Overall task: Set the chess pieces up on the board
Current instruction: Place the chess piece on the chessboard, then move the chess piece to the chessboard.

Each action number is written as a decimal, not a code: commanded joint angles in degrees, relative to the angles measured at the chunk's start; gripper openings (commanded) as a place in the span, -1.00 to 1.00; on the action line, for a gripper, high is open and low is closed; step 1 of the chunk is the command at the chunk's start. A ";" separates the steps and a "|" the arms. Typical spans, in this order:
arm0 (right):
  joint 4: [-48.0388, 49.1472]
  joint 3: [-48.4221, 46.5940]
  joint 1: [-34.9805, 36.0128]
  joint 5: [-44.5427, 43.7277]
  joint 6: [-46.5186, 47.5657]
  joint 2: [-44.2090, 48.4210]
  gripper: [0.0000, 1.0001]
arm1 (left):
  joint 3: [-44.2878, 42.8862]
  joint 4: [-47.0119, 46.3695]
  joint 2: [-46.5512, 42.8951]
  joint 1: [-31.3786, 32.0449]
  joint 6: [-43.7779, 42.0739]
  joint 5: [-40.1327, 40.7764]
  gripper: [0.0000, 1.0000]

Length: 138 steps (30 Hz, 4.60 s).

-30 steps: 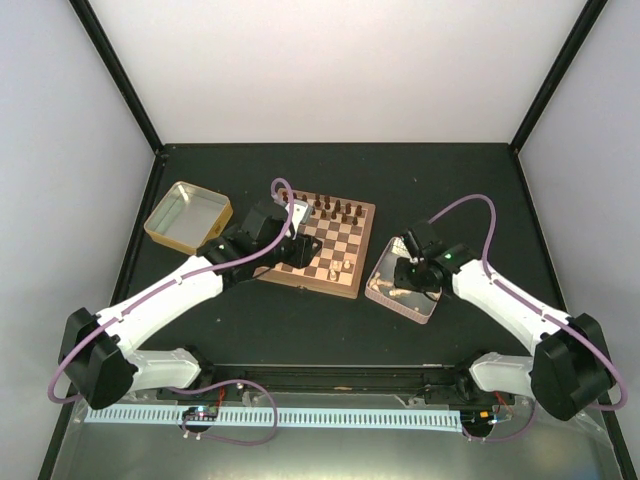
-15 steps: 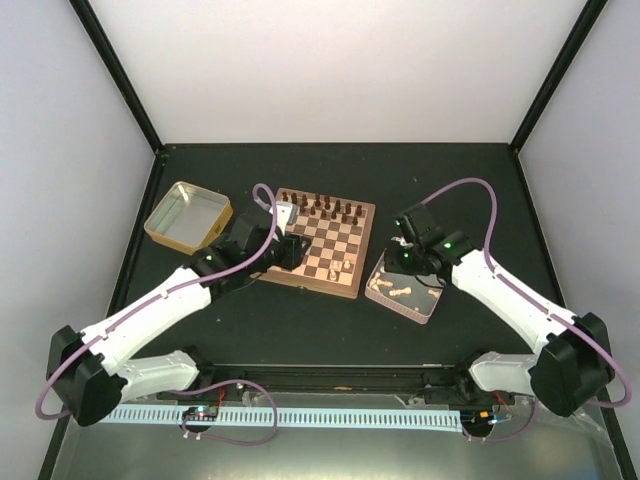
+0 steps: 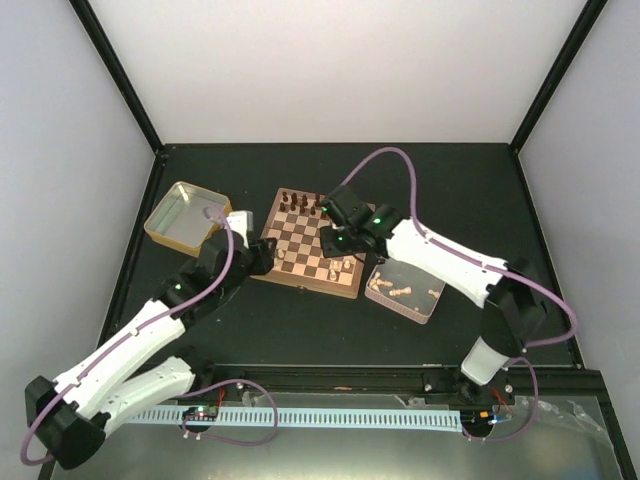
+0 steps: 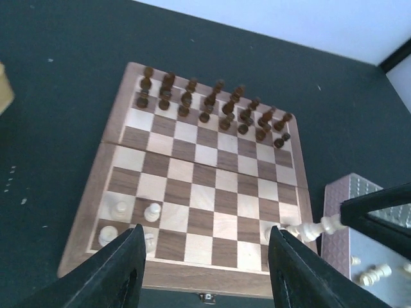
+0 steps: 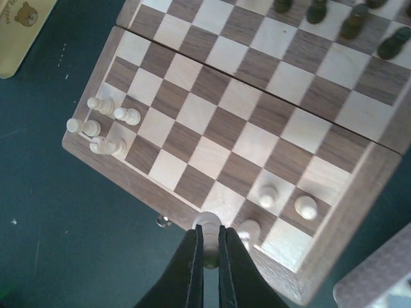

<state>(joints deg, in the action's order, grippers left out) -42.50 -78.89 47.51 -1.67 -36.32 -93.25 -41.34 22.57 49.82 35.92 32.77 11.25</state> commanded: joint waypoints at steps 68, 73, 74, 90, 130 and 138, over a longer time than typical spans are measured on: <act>11.59 26.04 -7.24 -10.35 -9.75 19.56 -0.44 | -19.56 4.22 43.46 3.75 -3.85 -20.94 -0.11; 11.49 26.30 -7.61 -10.34 -9.48 20.08 -0.44 | -19.78 3.68 44.44 3.85 -3.85 -19.39 -0.29; 11.58 26.36 -7.60 -10.24 -9.43 20.12 -0.44 | -20.01 3.57 44.67 3.84 -4.06 -19.15 -0.30; 11.42 26.37 -7.75 -10.46 -9.30 20.55 -0.45 | -22.73 3.59 48.16 3.88 -6.27 -15.70 -0.78; 10.51 29.43 -8.62 -10.99 -9.95 23.02 -0.41 | -23.81 12.71 46.40 6.44 -7.81 -16.67 -0.42; 9.21 35.87 -11.90 -10.63 -10.92 27.27 -0.25 | -24.40 12.55 43.89 6.44 -7.49 -17.56 -0.17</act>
<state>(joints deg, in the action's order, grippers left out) -32.32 -45.71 37.39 -11.09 -46.46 -67.81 -63.02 34.33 96.01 42.09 25.47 -5.56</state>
